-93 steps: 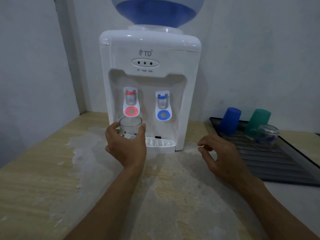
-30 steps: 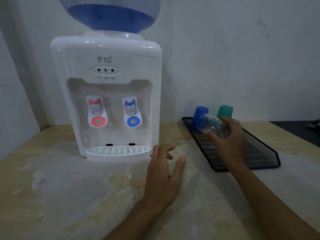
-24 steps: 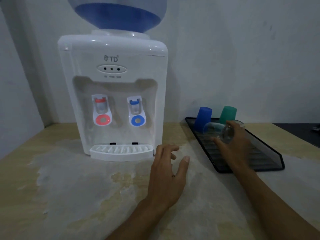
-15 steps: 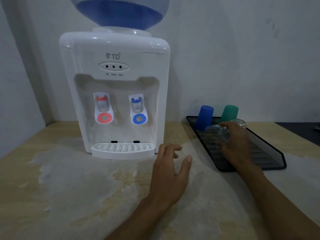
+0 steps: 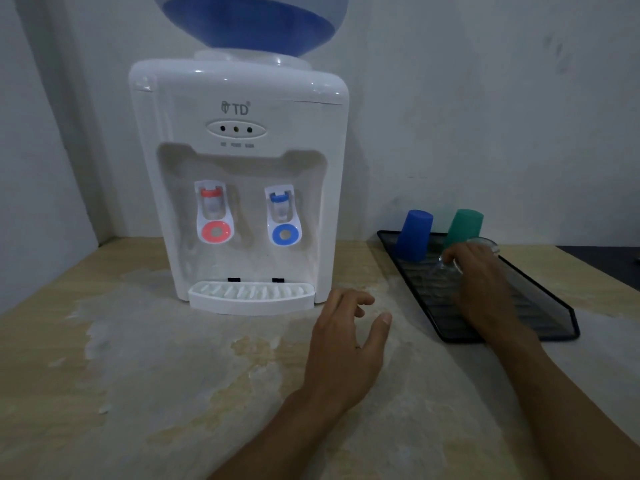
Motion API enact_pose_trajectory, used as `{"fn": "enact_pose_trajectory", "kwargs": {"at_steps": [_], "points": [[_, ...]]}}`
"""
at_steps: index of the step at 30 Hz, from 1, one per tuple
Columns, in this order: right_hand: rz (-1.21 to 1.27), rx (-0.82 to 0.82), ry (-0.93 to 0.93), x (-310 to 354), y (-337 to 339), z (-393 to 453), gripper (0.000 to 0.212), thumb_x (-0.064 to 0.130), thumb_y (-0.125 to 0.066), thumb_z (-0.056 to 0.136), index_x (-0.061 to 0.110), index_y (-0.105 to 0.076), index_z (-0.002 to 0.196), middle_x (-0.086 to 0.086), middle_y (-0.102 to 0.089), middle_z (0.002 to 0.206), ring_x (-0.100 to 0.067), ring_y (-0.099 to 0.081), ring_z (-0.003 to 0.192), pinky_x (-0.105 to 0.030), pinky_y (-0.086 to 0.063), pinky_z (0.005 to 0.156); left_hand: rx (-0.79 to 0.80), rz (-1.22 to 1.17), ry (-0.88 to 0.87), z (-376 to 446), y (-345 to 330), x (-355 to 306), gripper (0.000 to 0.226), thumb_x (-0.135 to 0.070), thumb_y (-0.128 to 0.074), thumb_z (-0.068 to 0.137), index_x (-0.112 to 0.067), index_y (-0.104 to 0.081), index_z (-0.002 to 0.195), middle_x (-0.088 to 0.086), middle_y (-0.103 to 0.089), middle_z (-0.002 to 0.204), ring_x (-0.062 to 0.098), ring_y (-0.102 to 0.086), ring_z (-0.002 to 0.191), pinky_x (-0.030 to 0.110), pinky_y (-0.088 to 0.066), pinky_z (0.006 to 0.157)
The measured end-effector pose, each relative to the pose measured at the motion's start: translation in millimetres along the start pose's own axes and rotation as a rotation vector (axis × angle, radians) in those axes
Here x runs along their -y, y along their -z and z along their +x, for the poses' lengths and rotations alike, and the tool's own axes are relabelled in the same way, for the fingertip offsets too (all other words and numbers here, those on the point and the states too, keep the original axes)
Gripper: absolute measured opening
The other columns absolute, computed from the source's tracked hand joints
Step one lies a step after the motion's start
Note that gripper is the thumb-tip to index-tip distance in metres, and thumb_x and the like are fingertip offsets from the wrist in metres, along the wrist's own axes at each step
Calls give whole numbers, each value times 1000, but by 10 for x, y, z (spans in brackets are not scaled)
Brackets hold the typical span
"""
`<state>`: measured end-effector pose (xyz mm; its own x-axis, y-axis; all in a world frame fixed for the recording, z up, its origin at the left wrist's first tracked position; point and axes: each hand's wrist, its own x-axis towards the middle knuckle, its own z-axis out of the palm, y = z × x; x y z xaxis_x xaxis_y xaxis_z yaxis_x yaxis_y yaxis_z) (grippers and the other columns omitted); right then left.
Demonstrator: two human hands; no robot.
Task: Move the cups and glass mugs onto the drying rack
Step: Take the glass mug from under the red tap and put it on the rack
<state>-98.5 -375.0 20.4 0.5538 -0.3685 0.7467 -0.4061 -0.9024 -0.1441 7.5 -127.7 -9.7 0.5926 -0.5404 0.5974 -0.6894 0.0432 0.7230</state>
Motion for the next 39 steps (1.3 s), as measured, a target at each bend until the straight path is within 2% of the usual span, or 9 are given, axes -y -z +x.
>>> {"fn": "enact_pose_trajectory", "kwargs": {"at_steps": [4, 9, 13, 17, 25, 28, 31, 36, 39], "points": [[6, 27, 35, 25, -16, -3, 50, -20, -67, 61, 17, -59, 94, -9, -66, 104, -32, -58, 103, -46, -48, 84, 11, 4, 13, -4, -5, 6, 25, -50, -61, 94, -32, -65, 111, -22, -58, 111, -3, -60, 102, 13, -51, 80], [155, 36, 14, 78, -28, 15, 49, -18, -64, 59, 13, -62, 98, -13, -68, 123, -30, -59, 118, -32, -41, 98, 18, 17, 11, 2, -11, 13, 20, -47, -64, 94, -33, -65, 109, -22, -59, 110, -4, -59, 100, 13, -52, 80], [190, -64, -69, 97, -40, 6, 39, 8, -57, 70, 10, -61, 109, -11, -64, 115, -25, -55, 107, -43, -49, 93, 18, 21, 14, 0, -11, 15, 19, -46, -66, 94, -34, -65, 109, -22, -59, 110, -6, -59, 100, 16, -54, 79], [80, -145, -146, 102, -76, -13, 39, 22, -78, 82, 9, -60, 114, -12, -58, 112, -26, -46, 107, -41, -45, 88, 23, 27, 12, 0, -11, 11, 19, -47, -65, 94, -33, -66, 108, -22, -59, 109, -5, -59, 101, 16, -54, 78], [142, -50, -207, 57, -117, -25, 43, 7, -84, 79, 8, -62, 116, -13, -60, 124, -27, -56, 115, -25, -38, 93, 42, 39, 11, -1, -10, -5, 17, -45, -66, 95, -32, -67, 105, -21, -60, 107, -2, -61, 100, 12, -52, 76], [133, -53, -222, 45, -139, -33, 42, 7, -84, 81, 8, -65, 118, -17, -55, 135, -31, -50, 128, -33, -40, 106, 40, 35, 12, 1, -6, -2, 16, -44, -67, 95, -31, -68, 105, -21, -61, 106, -2, -61, 100, 13, -53, 76], [82, -81, -233, -1, -157, -52, 45, 13, -86, 78, 11, -68, 120, -15, -49, 132, -34, -45, 126, -43, -45, 105, 42, 37, 3, 1, -4, -4, 17, -44, -66, 94, -31, -68, 104, -20, -61, 105, -1, -61, 99, 13, -52, 75], [82, -6, -250, 14, -154, -69, 58, 6, -84, 78, 14, -64, 131, -17, -49, 133, -34, -46, 124, -32, -36, 103, 50, 42, 4, 0, -3, -11, 19, -47, -63, 94, -31, -68, 103, -20, -62, 105, -1, -62, 98, 15, -54, 76], [135, 11, -228, 63, -139, -71, 60, 1, -83, 77, 10, -58, 131, -16, -56, 133, -31, -54, 121, -31, -40, 99, 58, 39, 11, -2, -3, -9, 17, -45, -65, 94, -31, -68, 103, -20, -62, 105, -1, -62, 98, 17, -55, 76]]}}
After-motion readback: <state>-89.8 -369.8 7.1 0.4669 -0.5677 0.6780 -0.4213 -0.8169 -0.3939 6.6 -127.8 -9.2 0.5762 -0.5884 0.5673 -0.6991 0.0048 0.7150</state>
